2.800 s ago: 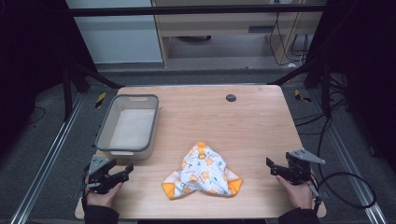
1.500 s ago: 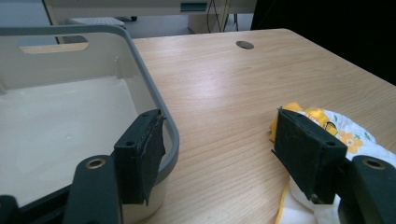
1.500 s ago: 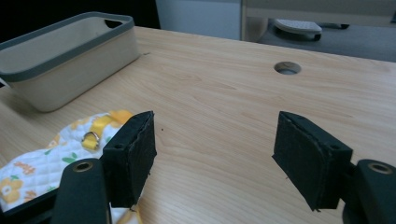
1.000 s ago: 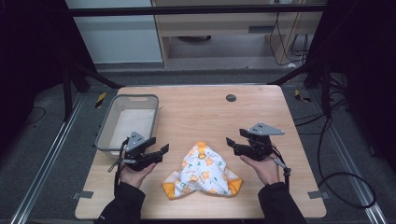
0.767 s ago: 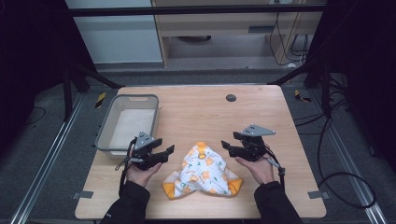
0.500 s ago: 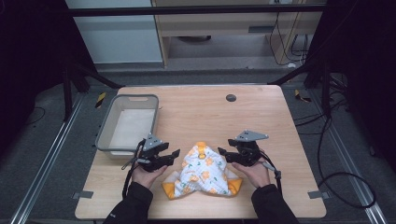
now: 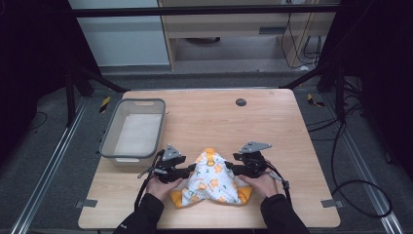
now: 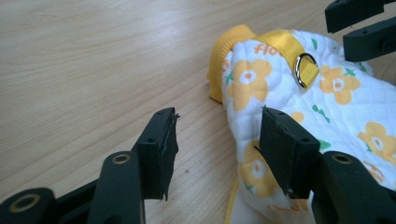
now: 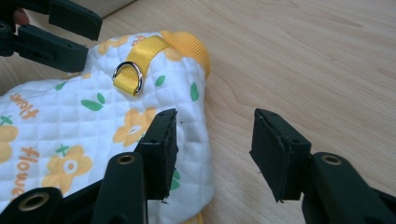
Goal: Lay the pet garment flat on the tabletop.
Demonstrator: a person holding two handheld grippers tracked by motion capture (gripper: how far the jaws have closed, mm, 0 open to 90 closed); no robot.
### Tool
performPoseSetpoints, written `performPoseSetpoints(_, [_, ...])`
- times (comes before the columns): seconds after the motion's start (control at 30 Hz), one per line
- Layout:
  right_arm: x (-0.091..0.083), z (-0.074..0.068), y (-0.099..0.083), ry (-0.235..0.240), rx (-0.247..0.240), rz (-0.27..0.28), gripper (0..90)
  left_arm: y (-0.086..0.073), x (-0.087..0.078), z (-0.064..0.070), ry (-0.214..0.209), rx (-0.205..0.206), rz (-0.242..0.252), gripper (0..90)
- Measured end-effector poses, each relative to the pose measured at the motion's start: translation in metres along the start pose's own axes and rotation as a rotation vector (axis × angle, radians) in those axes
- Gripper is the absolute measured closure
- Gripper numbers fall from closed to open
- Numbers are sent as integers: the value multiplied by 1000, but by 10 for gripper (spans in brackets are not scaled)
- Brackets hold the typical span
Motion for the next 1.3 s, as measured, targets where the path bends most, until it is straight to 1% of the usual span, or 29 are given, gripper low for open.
performPoseSetpoints(0.1, [3,0,-2,12,8,-7,531,-1,4,3,-9,16,-20,494])
performPoseSetpoints(0.17, [5,1,-3,26,15,-9,561,-2,6,4,-22,15,-28,542])
performPoseSetpoints(0.27, [8,1,-4,43,21,-18,607,-3,8,5,-54,11,-48,604])
performPoseSetpoints(0.3, [9,1,-4,51,24,-22,621,-3,9,6,-62,3,-52,627])
performPoseSetpoints(0.33, [10,1,-5,55,29,-25,637,-4,10,6,-80,5,-61,657])
performPoseSetpoints(0.4, [12,1,-5,65,33,-29,652,-4,10,7,-88,2,-66,706])
performPoseSetpoints(0.43, [14,1,-6,77,35,-42,688,-4,11,9,-99,6,-72,728])
performPoseSetpoints(0.47, [14,1,-6,77,35,-42,688,-4,11,9,-99,6,-72,752])
performPoseSetpoints(0.5, [16,1,-7,83,32,-53,730,-4,12,10,-114,6,-76,783])
performPoseSetpoints(0.53, [16,1,-7,86,34,-55,748,-4,12,10,-119,6,-80,802])
performPoseSetpoints(0.57, [16,0,-7,92,43,-56,773,-5,13,11,-124,-3,-84,824])
performPoseSetpoints(0.6, [16,-1,-7,95,43,-61,798,-5,12,10,-128,0,-86,848])
performPoseSetpoints(0.67, [14,-1,-7,101,36,-64,834,-4,11,10,-129,4,-87,866])
performPoseSetpoints(0.7, [13,-2,-6,102,33,-63,851,-4,10,10,-135,-5,-81,870])
performPoseSetpoints(0.73, [13,-2,-6,102,33,-63,851,-4,10,10,-135,-5,-81,873])
performPoseSetpoints(0.77, [10,-4,-4,101,32,-60,878,-2,7,10,-131,3,-76,875])
performPoseSetpoints(0.8, [9,-5,-4,98,24,-58,881,-2,7,10,-131,3,-76,876])
performPoseSetpoints(0.83, [7,-6,-3,99,22,-54,883,-1,3,10,-125,5,-62,877])
performPoseSetpoints(0.87, [6,-7,-2,96,17,-54,884,0,0,10,-128,-5,-53,878])
performPoseSetpoints(0.93, [0,-11,0,100,8,-34,886,3,-6,9,-128,-14,-33,880])
performPoseSetpoints(0.97, [0,-11,0,100,8,-34,886,3,-6,9,-128,-14,-33,880])
performPoseSetpoints(1.0, [-3,-12,1,99,11,-28,886,4,-10,9,-127,-21,-21,880])
performPoseSetpoints(1.03, [-11,-17,3,103,-5,-1,887,7,-18,10,-129,-23,2,881])
performPoseSetpoints(1.07, [-15,-19,3,102,-11,9,887,8,-22,10,-128,-22,11,881])
performPoseSetpoints(1.1, [-18,-21,4,102,-18,17,887,8,-22,10,-128,-22,11,881])
performPoseSetpoints(1.17, [-26,-28,6,102,-35,42,887,14,-40,15,-123,-1,61,881])
performPoseSetpoints(1.2, [-31,-32,7,99,-51,55,887,15,-44,16,-119,7,73,881])
performPoseSetpoints(1.23, [-34,-35,8,98,-60,63,887,17,-50,17,-116,7,96,881])
performPoseSetpoints(1.3, [-40,-42,10,93,-84,79,887,22,-57,19,-114,9,120,881])
Point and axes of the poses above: each handheld gripper's, and its own axes: x roughly forward along the jaws, y roughly out of its top, z roughly to its right, the point moved 1 cm from there along x, roughly forward along the jaws, and after that the axes turned 15 degrees about y, right-handed, at the moved point
